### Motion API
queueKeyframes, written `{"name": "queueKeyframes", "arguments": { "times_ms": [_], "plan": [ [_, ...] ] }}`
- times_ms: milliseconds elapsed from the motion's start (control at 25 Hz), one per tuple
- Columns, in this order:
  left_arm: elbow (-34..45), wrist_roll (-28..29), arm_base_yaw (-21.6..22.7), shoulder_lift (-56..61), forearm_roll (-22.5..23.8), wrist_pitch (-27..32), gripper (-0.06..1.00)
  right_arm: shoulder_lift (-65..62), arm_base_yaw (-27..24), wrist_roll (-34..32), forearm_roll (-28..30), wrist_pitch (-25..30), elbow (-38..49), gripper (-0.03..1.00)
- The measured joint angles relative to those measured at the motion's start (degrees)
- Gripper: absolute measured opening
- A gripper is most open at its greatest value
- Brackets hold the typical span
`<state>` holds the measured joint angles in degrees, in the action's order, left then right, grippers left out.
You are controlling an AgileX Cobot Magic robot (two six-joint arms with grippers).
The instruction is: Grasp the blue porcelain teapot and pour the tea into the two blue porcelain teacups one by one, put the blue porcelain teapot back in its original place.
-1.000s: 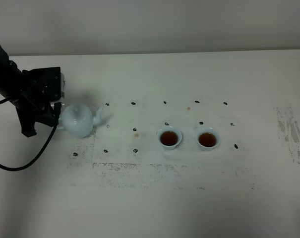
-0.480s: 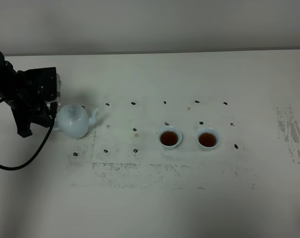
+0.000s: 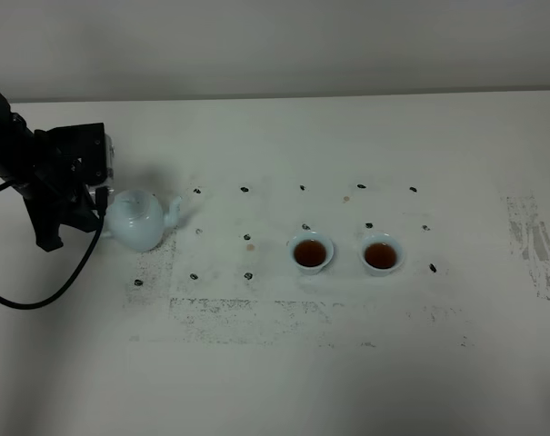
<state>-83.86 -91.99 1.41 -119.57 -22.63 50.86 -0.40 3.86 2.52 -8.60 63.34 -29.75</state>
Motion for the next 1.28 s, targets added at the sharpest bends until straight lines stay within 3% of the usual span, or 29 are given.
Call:
{"name": "queueKeyframes", "arguments": {
  "times_ms": [720, 1000, 1280],
  "plan": [
    [-0.26, 1.36, 0.0, -0.81, 0.87, 0.69, 0.03, 0.0, 0.0, 0.0, 0.0, 0.0, 0.0, 0.59],
    [-0.26, 6.9, 0.0, -0.81, 2.73, 1.08, 0.08, 0.0, 0.0, 0.0, 0.0, 0.0, 0.0, 0.59],
    [-0.26, 10.26, 0.0, 1.21, 5.23, 6.48, 0.08, 0.0, 0.0, 0.0, 0.0, 0.0, 0.0, 0.59]
  ]
}}
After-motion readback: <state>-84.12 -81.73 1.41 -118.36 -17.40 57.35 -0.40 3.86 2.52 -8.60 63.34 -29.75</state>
